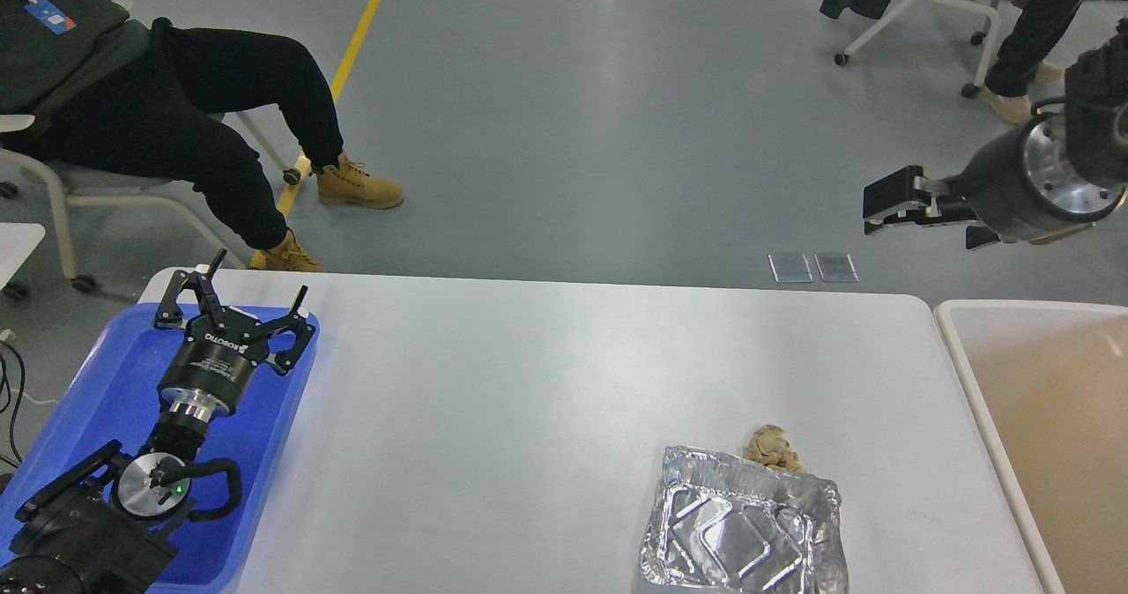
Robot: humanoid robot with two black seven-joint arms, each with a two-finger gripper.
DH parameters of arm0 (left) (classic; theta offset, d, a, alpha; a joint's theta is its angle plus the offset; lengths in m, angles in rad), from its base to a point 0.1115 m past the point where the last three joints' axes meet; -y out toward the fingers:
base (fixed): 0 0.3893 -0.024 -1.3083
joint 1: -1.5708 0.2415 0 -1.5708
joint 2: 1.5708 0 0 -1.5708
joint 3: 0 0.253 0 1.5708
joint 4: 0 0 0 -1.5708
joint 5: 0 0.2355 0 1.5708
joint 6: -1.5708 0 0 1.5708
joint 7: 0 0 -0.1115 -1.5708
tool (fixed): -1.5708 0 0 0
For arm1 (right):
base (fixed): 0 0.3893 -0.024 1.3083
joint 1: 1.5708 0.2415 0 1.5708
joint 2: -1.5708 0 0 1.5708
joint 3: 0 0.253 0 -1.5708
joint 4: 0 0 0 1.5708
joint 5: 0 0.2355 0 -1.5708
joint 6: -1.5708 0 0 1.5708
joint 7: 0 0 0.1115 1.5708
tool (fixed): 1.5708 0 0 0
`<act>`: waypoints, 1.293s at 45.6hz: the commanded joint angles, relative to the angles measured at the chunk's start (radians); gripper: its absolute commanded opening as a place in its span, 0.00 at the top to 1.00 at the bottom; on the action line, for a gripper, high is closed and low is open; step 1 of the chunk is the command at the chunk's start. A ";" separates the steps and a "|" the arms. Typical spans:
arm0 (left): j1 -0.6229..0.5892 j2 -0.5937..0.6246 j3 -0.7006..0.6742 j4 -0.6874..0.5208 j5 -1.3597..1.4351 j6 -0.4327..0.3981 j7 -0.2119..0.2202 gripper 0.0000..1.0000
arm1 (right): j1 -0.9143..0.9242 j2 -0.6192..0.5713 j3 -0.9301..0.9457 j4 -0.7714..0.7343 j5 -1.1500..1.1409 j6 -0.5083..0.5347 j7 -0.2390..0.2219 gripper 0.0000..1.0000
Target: Tidy desktop
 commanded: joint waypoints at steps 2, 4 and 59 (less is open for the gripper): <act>0.000 0.000 0.000 0.000 0.000 0.000 0.000 0.01 | 0.103 0.133 0.001 0.039 -0.012 0.170 0.000 0.00; 0.000 -0.001 -0.002 0.000 0.000 0.000 0.000 0.01 | 0.107 0.157 0.004 0.039 -0.006 0.182 0.000 0.00; 0.003 -0.003 -0.012 0.000 0.000 0.000 0.000 0.01 | 0.060 0.292 0.012 0.019 0.110 0.314 0.003 0.00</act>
